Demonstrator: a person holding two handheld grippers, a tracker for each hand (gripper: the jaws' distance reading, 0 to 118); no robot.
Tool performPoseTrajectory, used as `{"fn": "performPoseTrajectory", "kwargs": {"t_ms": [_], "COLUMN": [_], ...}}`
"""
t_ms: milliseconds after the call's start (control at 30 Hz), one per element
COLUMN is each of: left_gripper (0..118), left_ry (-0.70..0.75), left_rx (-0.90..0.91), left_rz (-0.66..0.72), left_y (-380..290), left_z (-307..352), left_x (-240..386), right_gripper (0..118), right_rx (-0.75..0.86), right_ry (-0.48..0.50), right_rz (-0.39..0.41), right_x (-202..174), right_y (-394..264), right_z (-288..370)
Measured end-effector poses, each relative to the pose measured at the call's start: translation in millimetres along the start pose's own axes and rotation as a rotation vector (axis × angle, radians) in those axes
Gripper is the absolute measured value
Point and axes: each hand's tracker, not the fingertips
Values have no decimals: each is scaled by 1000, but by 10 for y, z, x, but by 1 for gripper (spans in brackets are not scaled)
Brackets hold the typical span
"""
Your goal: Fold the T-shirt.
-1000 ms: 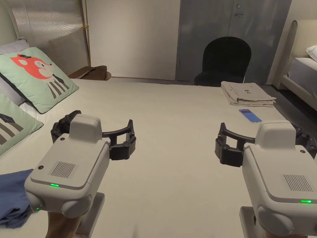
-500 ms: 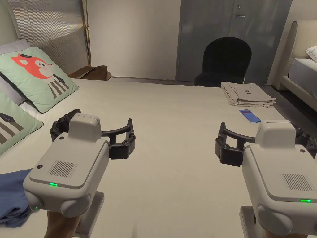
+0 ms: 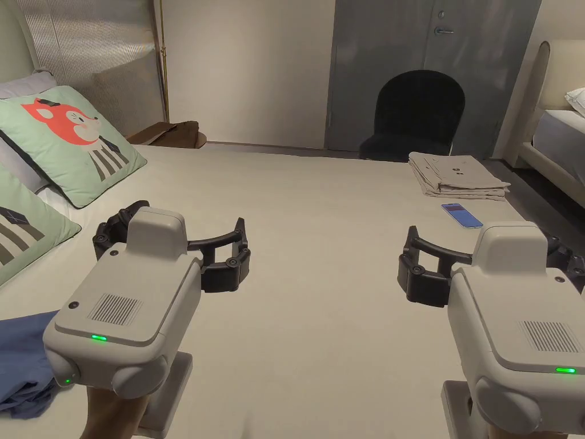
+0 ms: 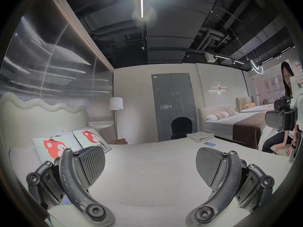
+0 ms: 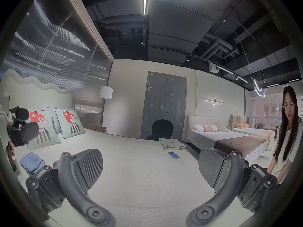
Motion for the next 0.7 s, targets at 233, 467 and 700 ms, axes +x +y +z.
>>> {"fn": "performPoseTrajectory", "kwargs": {"t_ms": [233,467,700], "left_gripper": [111,111,111], "left_ry": [-1,-1,-2], "left_rx": [-2,4,1], "left_rz": [0,-3,0], "left_y": [-3,10,15], "left_z": [3,14,6], "left_x": [5,12,16], "right_gripper": [114,114,114], "right_rx": [-12,-14,-160], "right_ry": [-6,-11,-32], "right_rz": [-20,-13,-68], "right_x": [2,7,6], "right_y": [13,12,28], "right_z": [-1,-7,-80]}}
